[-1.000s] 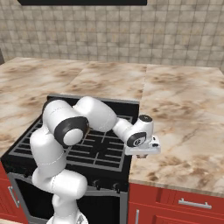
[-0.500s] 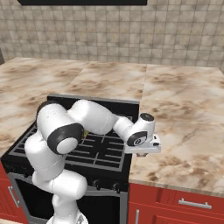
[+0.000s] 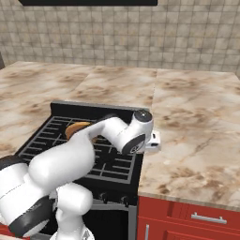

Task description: Pick up the sugar cube(s) and place them in the saucepan with hot chocolate.

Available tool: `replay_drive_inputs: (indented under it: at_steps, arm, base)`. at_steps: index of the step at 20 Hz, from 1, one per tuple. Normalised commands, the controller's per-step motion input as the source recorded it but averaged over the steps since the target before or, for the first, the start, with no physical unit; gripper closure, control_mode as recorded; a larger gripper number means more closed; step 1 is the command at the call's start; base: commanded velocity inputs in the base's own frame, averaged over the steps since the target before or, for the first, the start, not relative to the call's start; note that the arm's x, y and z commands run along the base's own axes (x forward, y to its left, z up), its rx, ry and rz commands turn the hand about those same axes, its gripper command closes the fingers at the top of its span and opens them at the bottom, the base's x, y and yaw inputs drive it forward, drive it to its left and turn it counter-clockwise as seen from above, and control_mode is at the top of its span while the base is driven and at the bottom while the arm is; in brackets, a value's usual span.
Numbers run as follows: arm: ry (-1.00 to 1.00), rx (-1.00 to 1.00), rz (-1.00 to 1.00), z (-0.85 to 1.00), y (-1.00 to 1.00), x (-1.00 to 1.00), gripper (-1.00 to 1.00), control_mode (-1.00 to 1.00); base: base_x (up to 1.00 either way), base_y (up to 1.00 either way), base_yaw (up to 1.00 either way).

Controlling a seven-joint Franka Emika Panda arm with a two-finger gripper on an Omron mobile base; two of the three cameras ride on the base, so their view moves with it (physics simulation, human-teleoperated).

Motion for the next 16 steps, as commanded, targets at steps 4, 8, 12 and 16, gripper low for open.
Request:
replay_drive_inputs:
  at_steps: [4, 8, 12, 16]
  arm:
    - [-0.11, 0.00, -0.04, 1.00, 0.98, -0.25, 1.00, -1.00]
    - [0.00, 0.00, -0.06, 1.00, 0.96, -0.07, 1.00, -1.00]
    - [0.12, -0.01, -0.05, 0.67, 0.83, -0.01, 1.00, -1.00]
    - [0.26, -0.11, 0.00, 0.18, 0.91, 0.00, 1.00, -1.00]
  base:
    - [0.00, 0.00, 0.00]
    - [0.00, 0.00, 0.00]
    - [0.00, 0.00, 0.00]
    - [0.00, 0.00, 0.00]
